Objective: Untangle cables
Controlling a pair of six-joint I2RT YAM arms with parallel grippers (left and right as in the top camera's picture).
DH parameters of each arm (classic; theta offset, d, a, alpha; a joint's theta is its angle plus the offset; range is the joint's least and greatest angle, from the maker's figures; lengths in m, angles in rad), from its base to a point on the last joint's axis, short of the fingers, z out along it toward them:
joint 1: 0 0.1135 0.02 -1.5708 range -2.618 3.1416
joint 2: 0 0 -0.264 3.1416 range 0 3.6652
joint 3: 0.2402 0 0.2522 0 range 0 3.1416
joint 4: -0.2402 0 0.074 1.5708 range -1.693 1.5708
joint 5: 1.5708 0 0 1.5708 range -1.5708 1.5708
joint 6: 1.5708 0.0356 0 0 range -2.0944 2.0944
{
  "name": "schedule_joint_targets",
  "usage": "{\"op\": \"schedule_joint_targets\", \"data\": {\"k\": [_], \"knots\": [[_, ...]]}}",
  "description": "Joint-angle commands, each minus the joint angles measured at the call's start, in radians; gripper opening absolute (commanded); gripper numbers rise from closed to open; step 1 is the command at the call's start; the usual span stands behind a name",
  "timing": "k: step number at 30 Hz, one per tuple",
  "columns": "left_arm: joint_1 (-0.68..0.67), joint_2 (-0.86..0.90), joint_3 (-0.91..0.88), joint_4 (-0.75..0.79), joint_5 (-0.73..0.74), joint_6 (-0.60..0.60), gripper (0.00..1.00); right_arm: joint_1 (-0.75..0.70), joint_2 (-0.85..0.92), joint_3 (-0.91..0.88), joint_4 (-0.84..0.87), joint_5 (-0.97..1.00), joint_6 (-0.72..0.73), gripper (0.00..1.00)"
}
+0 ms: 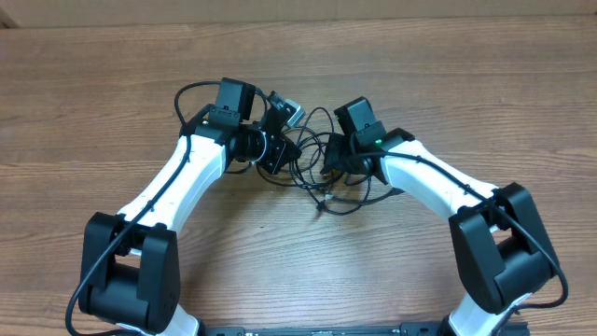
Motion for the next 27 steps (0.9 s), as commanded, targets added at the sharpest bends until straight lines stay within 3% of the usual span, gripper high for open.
{"op": "schedule_joint_targets", "data": {"k": [1,4,11,14,20,27], "knots": [[0.0,-0.019,0.023,0.0,0.023,0.019,0.06,0.002,-0.012,-0.018,-0.003,0.101,0.003,0.41],[0.0,-0.019,0.023,0.0,0.023,0.019,0.07,0.002,-0.012,-0.018,-0.005,0.099,0.003,0.52],[0.0,-0.019,0.023,0.0,0.023,0.019,0.06,-0.043,-0.055,0.066,-0.043,-0.245,-0.034,0.62],[0.0,-0.019,0.023,0.0,0.023,0.019,0.07,-0.07,-0.086,0.104,-0.116,-0.286,-0.036,0.64],[0.0,-0.019,0.023,0.0,0.023,0.019,0.07,-0.084,-0.127,0.112,-0.297,-0.287,-0.066,0.61],[0.0,-0.019,0.023,0.0,0.023,0.019,0.07,-0.068,-0.126,0.072,-0.412,-0.259,-0.06,0.43]]}}
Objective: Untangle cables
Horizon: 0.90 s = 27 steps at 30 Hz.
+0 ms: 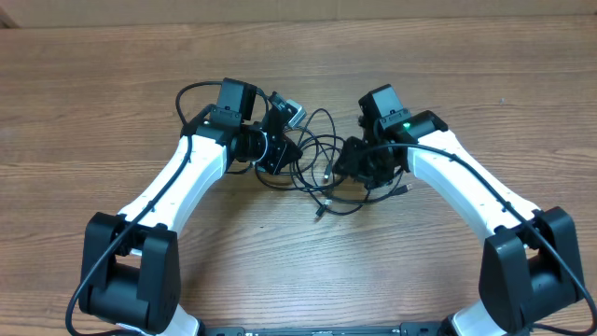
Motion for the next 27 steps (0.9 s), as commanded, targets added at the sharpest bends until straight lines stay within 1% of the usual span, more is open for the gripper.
{"op": "schedule_joint_targets", "data": {"k": [1,2,6,9,14,15,16,20,24,27], "knots": [[0.003,-0.02,0.023,0.0,0.023,0.019,0.08,0.022,-0.013,-0.033,0.011,0.007,0.004,0.43],[0.003,-0.019,0.023,0.0,0.023,0.019,0.08,0.027,-0.013,-0.045,0.018,0.007,0.02,0.42],[0.003,-0.02,0.023,0.0,0.023,0.019,0.08,0.053,-0.013,-0.094,0.048,0.004,0.074,0.33],[0.003,-0.019,0.023,0.0,0.023,0.019,0.09,0.08,-0.013,-0.134,0.107,0.004,0.097,0.28],[0.003,-0.019,0.023,0.0,0.023,0.019,0.08,0.125,-0.013,-0.193,0.233,0.061,0.179,0.28],[0.003,-0.02,0.023,0.0,0.023,0.019,0.09,0.13,-0.013,-0.202,0.25,0.09,0.195,0.27],[0.003,-0.019,0.023,0.0,0.023,0.019,0.09,0.133,-0.013,-0.209,0.262,0.113,0.212,0.24],[0.003,-0.019,0.023,0.0,0.023,0.019,0.09,0.134,-0.012,-0.216,0.267,0.152,0.237,0.18],[0.003,-0.019,0.023,0.0,0.023,0.019,0.09,0.134,-0.012,-0.216,0.267,0.152,0.237,0.15],[0.003,-0.019,0.023,0.0,0.023,0.019,0.09,0.134,-0.012,-0.216,0.267,0.151,0.236,0.15]]}}
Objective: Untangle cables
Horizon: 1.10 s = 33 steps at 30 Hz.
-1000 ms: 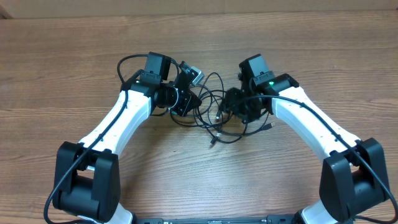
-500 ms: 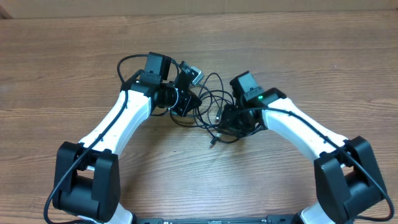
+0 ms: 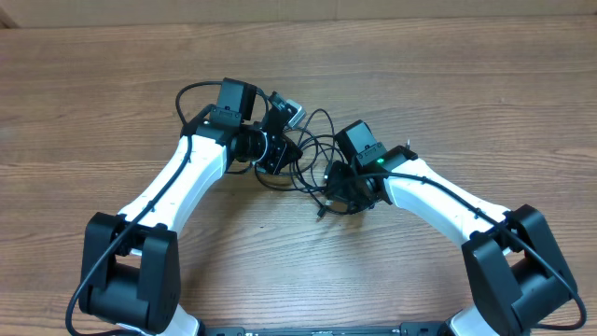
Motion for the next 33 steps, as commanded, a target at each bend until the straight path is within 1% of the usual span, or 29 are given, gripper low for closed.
{"op": "schedule_joint_targets", "data": {"k": [1,33], "knots": [[0.003,-0.02,0.023,0.0,0.023,0.019,0.09,0.0,-0.012,-0.006,0.009,0.025,0.011,0.14],[0.003,-0.019,0.023,0.0,0.023,0.019,0.07,0.0,-0.012,-0.006,0.015,0.024,0.012,0.14]]}}
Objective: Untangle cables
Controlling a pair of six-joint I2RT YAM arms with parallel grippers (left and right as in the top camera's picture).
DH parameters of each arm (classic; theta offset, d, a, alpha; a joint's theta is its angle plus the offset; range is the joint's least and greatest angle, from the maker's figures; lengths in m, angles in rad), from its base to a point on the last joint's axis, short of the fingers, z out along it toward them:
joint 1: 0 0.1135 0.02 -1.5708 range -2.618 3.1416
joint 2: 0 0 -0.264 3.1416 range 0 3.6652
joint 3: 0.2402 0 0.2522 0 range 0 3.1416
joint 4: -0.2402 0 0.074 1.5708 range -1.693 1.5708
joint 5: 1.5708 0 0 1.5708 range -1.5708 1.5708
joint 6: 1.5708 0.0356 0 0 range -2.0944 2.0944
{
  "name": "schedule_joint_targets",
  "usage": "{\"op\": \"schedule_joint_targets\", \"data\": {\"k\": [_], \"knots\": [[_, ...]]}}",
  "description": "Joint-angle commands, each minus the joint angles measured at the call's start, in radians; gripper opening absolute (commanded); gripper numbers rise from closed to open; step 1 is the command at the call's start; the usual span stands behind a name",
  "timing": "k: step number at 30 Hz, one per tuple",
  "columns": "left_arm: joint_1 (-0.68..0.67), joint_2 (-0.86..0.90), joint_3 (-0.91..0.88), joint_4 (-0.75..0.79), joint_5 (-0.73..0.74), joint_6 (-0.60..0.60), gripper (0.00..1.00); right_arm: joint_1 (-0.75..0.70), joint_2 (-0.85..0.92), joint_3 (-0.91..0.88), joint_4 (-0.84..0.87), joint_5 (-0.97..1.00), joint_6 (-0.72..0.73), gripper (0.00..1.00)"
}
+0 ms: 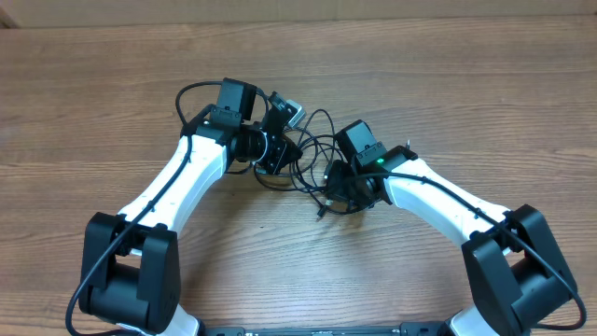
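A tangle of thin black cables lies on the wooden table between my two arms. A grey plug sits at its upper left. My left gripper is down at the left edge of the tangle, with loops running out from under it. My right gripper is low over the tangle's lower right, just above a loose cable end. Both pairs of fingers are hidden under the wrists, so the overhead view does not show whether either holds a cable.
The wooden table stretches bare to the left, right and far side of the arms. Both arm bases stand at the near edge, and a pale strip runs along the far edge.
The left arm stayed at the tangle's left edge throughout. The right gripper was first at the tangle's right side, then further right with the loops drawn out that way. By 1.1 s ago it was lower and closer in, where it still is.
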Motion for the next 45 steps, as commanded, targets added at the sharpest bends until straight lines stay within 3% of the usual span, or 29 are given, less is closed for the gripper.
{"op": "schedule_joint_targets", "data": {"k": [1,3,7,15,18,19,20,45], "knots": [[0.003,-0.019,0.023,0.0,0.023,0.019,0.07,0.0,-0.012,-0.006,0.006,0.01,0.003,0.14],[0.003,-0.019,0.023,0.0,0.023,0.019,0.07,0.0,-0.012,-0.006,0.006,0.01,0.003,0.14],[0.003,-0.02,0.023,0.0,0.023,0.019,0.07,0.0,-0.012,-0.006,0.005,0.01,0.003,0.31],[0.003,-0.019,0.023,0.0,0.023,0.019,0.07,0.0,-0.012,-0.006,0.004,-0.001,0.003,0.35],[0.003,-0.019,0.023,0.0,0.023,0.019,0.07,0.0,-0.012,-0.006,0.004,-0.001,0.003,0.17],[0.003,-0.019,0.023,0.0,0.023,0.019,0.07,0.0,-0.012,-0.006,0.003,-0.001,0.003,0.05],[0.003,-0.019,0.023,0.0,0.023,0.019,0.08,0.0,-0.012,-0.006,0.002,-0.002,0.003,0.04],[0.004,-0.019,0.023,0.0,0.023,0.019,0.07,0.0,-0.012,-0.006,-0.005,-0.008,0.003,0.04]]}}
